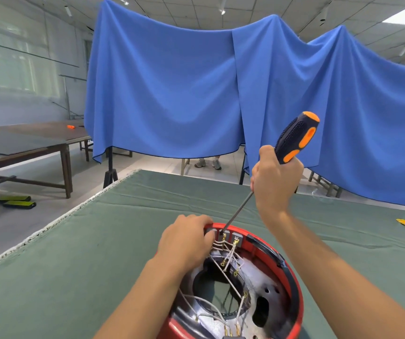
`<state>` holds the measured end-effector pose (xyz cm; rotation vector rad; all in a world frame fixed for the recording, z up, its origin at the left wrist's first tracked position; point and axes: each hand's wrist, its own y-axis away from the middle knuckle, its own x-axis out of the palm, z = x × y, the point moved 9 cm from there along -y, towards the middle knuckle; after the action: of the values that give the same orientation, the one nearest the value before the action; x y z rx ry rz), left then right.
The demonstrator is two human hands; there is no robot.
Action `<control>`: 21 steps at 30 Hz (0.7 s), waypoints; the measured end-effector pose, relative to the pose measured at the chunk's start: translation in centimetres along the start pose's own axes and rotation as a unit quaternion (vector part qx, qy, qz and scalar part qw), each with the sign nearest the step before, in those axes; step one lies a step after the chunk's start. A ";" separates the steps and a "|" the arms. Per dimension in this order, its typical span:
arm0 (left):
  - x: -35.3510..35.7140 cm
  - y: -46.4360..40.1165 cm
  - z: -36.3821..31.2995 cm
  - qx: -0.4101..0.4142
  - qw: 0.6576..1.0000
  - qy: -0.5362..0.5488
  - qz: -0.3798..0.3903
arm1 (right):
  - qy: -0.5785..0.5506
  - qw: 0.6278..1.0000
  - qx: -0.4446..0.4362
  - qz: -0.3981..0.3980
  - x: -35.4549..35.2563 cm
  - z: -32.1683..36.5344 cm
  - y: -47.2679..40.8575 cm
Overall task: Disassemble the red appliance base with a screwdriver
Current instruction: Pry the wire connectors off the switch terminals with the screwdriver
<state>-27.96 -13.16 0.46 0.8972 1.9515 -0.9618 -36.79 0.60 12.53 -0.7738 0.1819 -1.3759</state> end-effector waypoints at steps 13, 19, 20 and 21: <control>-0.3 -0.1 0.6 -0.019 0.999 0.026 0.006 | -0.017 0.999 -0.038 -0.015 -1.3 1.2 0.0; -0.1 0.2 0.4 -0.021 0.999 0.024 0.021 | -0.010 0.999 -0.036 0.000 -1.0 0.8 -0.2; -0.1 0.2 0.5 -0.020 0.999 0.022 0.021 | -0.011 0.999 -0.031 0.003 -0.9 0.7 -0.3; -0.1 0.2 0.4 -0.020 0.999 0.020 0.022 | -0.010 1.000 -0.026 0.006 -0.7 0.6 -0.5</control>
<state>-27.60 -13.45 0.30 0.9391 1.9703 -0.8832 -37.02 1.48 13.00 -0.8273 0.2069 -1.3573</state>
